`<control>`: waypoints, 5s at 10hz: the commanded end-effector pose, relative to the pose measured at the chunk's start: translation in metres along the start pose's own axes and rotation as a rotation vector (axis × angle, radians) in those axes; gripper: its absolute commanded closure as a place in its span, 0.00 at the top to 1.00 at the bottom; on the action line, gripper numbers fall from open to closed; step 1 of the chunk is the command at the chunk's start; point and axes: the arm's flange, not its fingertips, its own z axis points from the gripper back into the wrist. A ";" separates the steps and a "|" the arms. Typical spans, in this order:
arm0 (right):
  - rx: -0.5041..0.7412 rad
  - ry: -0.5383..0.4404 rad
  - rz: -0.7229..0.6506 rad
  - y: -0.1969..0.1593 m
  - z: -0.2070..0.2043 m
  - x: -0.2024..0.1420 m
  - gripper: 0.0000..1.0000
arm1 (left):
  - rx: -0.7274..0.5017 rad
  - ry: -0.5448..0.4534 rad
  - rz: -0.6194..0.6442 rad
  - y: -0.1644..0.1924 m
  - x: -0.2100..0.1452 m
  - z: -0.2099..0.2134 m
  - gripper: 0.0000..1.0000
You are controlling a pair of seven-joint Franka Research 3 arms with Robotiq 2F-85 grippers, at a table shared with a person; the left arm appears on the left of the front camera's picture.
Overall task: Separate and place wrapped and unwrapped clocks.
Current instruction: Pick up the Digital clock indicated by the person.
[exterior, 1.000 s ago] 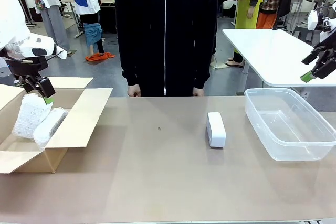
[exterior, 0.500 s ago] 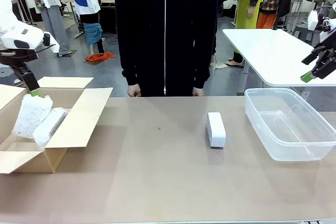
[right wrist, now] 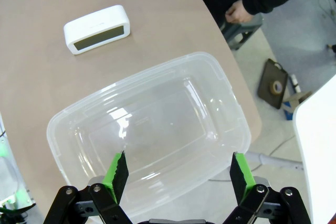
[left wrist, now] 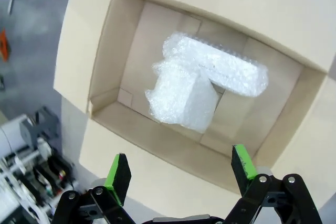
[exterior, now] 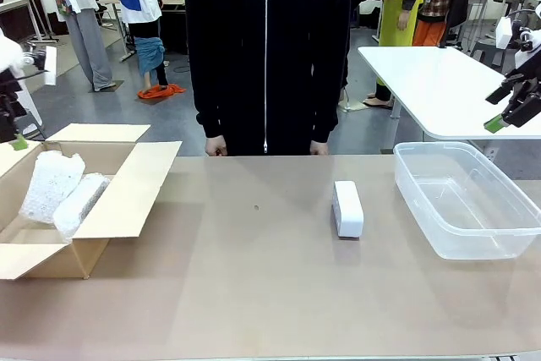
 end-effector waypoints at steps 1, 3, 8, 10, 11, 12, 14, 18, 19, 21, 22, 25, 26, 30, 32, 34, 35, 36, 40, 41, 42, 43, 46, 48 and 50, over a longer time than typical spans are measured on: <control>0.007 -0.014 0.001 -0.001 -0.001 -0.001 1.00 | -0.039 -0.119 -0.124 0.002 -0.019 0.006 1.00; 0.007 -0.014 0.001 -0.001 -0.001 -0.001 1.00 | -0.084 -0.205 -0.181 0.010 -0.029 0.005 1.00; 0.007 -0.014 0.001 -0.001 -0.001 -0.001 1.00 | -0.145 -0.398 -0.285 0.016 -0.044 0.001 1.00; 0.007 -0.014 0.001 -0.001 -0.001 -0.001 1.00 | -0.163 -0.466 -0.304 0.017 -0.048 0.001 1.00; 0.007 -0.014 0.001 -0.001 -0.001 -0.001 1.00 | -0.165 -0.478 -0.301 0.016 -0.042 0.002 1.00; 0.007 -0.014 0.001 -0.001 -0.001 -0.001 1.00 | -0.168 -0.485 -0.298 0.016 -0.039 0.003 1.00; 0.007 -0.014 0.001 -0.001 -0.001 -0.001 1.00 | -0.173 -0.498 -0.306 0.014 -0.035 0.000 1.00; 0.007 -0.014 0.001 -0.001 -0.001 -0.001 1.00 | -0.111 -0.600 -0.404 0.007 -0.034 0.008 1.00; 0.007 -0.014 0.001 -0.001 -0.001 -0.001 1.00 | -0.116 -0.633 -0.413 0.006 -0.030 -0.001 1.00; 0.007 -0.014 0.001 -0.001 -0.001 -0.001 1.00 | -0.118 -0.636 -0.414 0.006 -0.028 -0.001 1.00; 0.007 -0.014 0.001 -0.001 -0.001 -0.001 1.00 | -0.124 -0.580 -0.379 0.008 -0.028 0.006 1.00; 0.007 -0.014 0.001 -0.001 -0.001 -0.001 1.00 | -0.124 -0.580 -0.379 0.008 -0.028 0.006 1.00; 0.007 -0.014 0.001 -0.001 -0.001 -0.001 1.00 | -0.124 -0.580 -0.379 0.008 -0.028 0.006 1.00; 0.007 -0.014 0.001 -0.001 -0.001 -0.001 1.00 | -0.124 -0.580 -0.379 0.008 -0.028 0.006 1.00; 0.007 -0.014 0.001 -0.001 -0.001 -0.001 1.00 | -0.124 -0.580 -0.379 0.008 -0.028 0.006 1.00; 0.007 -0.014 0.001 -0.001 -0.001 -0.001 1.00 | -0.124 -0.580 -0.379 0.008 -0.028 0.006 1.00; 0.007 -0.014 0.001 -0.001 -0.001 -0.001 1.00 | -0.124 -0.580 -0.379 0.008 -0.028 0.006 1.00; 0.007 -0.014 0.001 -0.001 -0.001 -0.001 1.00 | -0.124 -0.580 -0.379 0.008 -0.028 0.006 1.00; 0.007 -0.014 0.001 -0.001 -0.001 -0.001 1.00 | -0.124 -0.580 -0.379 0.008 -0.028 0.006 1.00; 0.000 0.000 0.000 0.000 0.000 0.000 1.00 | -0.124 -0.580 -0.379 0.008 -0.028 0.006 1.00; 0.015 0.014 0.084 0.000 -0.001 0.020 1.00 | -0.124 -0.580 -0.379 0.008 -0.028 0.006 1.00; 0.020 0.010 0.198 0.003 -0.003 0.045 1.00 | -0.124 -0.580 -0.379 0.008 -0.028 0.006 1.00; 0.055 -0.009 0.499 0.019 -0.008 0.114 1.00 | -0.124 -0.580 -0.379 0.008 -0.028 0.006 1.00; 0.084 -0.041 0.646 0.036 -0.014 0.148 1.00 | -0.124 -0.580 -0.379 0.008 -0.028 0.006 1.00; 0.152 -0.072 0.832 0.059 -0.023 0.178 1.00 | -0.124 -0.580 -0.379 0.008 -0.028 0.006 1.00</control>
